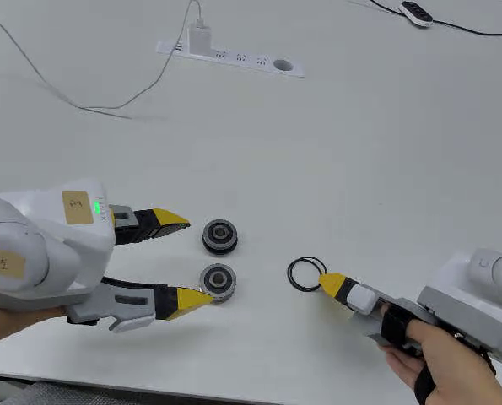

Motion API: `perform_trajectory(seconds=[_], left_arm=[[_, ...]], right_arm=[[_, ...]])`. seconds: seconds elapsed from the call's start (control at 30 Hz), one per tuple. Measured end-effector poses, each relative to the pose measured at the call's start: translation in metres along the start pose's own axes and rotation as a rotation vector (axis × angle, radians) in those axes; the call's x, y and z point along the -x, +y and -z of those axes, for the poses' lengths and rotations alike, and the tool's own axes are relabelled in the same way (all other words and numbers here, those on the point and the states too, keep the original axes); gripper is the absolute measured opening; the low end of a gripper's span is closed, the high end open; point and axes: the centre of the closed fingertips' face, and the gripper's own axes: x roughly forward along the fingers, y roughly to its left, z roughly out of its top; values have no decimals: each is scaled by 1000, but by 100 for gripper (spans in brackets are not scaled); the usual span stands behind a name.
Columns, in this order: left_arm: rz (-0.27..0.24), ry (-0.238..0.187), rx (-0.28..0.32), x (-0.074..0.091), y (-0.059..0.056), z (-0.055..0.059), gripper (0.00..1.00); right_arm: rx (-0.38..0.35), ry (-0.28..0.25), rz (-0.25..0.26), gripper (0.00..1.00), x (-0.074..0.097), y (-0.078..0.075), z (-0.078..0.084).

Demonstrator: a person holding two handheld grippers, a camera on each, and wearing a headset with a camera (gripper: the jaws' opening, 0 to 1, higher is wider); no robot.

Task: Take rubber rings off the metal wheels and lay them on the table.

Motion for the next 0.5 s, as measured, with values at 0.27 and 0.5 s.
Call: perform_trajectory(seconds=[0.27,0.5], left_arm=[[-3,-4,4,0,3,-1,53],[-13,-6,5,1,11,-4,52]], right_arm=[[57,9,12,8,2,3,0],[143,-37,3,12,4,15,-12]])
